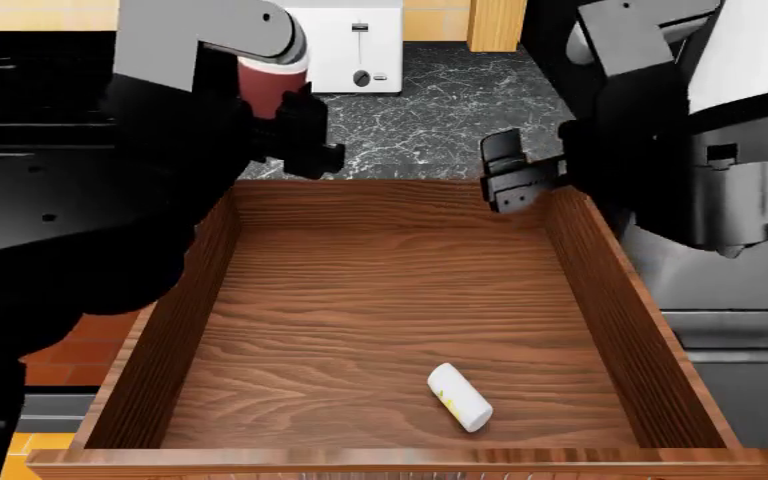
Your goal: Pick and place the shaker into the drawer. Then close the cabinet.
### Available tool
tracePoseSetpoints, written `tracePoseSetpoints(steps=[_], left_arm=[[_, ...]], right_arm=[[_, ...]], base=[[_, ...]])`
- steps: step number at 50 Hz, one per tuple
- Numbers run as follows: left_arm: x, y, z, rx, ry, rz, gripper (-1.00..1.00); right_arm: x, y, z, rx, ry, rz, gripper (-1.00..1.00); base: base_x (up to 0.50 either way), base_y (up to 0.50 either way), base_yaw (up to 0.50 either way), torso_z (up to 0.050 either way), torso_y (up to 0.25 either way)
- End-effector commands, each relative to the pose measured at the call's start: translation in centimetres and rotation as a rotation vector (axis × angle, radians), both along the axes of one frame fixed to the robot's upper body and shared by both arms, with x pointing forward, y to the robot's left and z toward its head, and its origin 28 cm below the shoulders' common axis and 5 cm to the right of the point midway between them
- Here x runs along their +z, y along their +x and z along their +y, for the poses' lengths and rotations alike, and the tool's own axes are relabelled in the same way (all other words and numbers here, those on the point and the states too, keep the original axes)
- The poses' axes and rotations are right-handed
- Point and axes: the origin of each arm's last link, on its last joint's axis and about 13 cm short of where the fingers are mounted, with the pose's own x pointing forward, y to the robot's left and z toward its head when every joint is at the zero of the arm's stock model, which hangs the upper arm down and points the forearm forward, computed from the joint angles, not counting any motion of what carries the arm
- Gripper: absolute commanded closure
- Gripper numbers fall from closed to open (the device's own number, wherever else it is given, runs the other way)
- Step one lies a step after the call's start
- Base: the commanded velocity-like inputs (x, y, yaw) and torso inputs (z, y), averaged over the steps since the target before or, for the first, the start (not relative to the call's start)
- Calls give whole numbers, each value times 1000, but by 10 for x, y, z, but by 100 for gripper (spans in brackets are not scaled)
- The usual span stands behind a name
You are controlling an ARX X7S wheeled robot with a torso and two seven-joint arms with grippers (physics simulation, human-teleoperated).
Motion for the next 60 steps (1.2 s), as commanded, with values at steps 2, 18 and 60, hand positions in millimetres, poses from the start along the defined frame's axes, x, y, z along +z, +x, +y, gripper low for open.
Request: tracePoseSetpoints(steps=[2,18,60], left_arm=[[-11,10,-14,-20,9,93,100],[-40,36,-30,-71,-131,437,100],[-132,82,-39,220,-1,948,100]], right_arm=[[26,-11,-9,-166,59,-190,-100],[33,-15,-21,-231,59,-260,-100],[21,-16,-31,-239,53,-239,-100]], base=[[0,0,0,0,0],[0,0,0,0,1],[0,0,0,0,0]])
